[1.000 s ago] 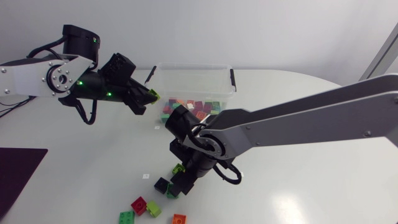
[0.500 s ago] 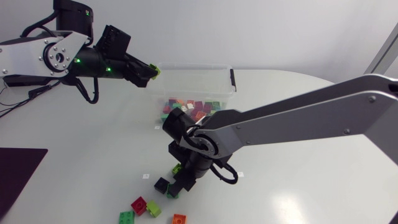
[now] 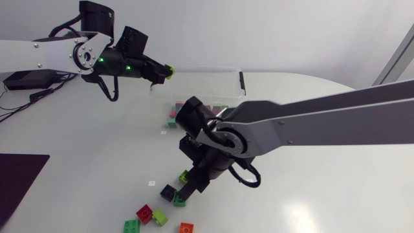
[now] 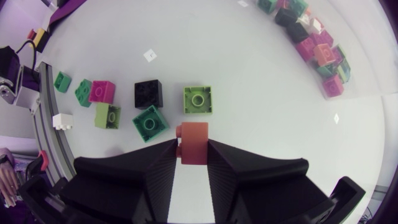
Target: Place the duplo bricks in the container
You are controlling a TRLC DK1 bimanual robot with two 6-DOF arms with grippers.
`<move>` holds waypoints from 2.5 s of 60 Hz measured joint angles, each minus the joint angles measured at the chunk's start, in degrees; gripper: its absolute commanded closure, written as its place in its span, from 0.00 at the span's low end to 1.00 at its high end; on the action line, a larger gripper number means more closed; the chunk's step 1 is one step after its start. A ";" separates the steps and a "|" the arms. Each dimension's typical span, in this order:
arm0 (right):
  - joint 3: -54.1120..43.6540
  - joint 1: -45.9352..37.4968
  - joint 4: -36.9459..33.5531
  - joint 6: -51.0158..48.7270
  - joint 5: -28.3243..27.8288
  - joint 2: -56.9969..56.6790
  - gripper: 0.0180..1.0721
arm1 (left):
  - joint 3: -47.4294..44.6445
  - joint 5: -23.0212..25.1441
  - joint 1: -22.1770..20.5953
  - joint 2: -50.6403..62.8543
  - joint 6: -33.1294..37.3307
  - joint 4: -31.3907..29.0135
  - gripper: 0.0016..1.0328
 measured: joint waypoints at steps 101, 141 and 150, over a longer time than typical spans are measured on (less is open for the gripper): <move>36.02 -24.41 4.66 -2.99 -5.14 12.87 0.72 | -31.67 -4.76 -2.38 -26.16 28.04 -21.66 0.06; 40.06 -25.14 6.27 -3.67 -2.32 18.05 0.05 | -39.63 -5.18 -2.49 -32.65 43.45 -38.01 0.06; 35.28 -25.11 7.21 -3.69 -2.32 12.96 0.05 | -39.36 -7.08 0.33 -33.77 45.16 -47.04 0.06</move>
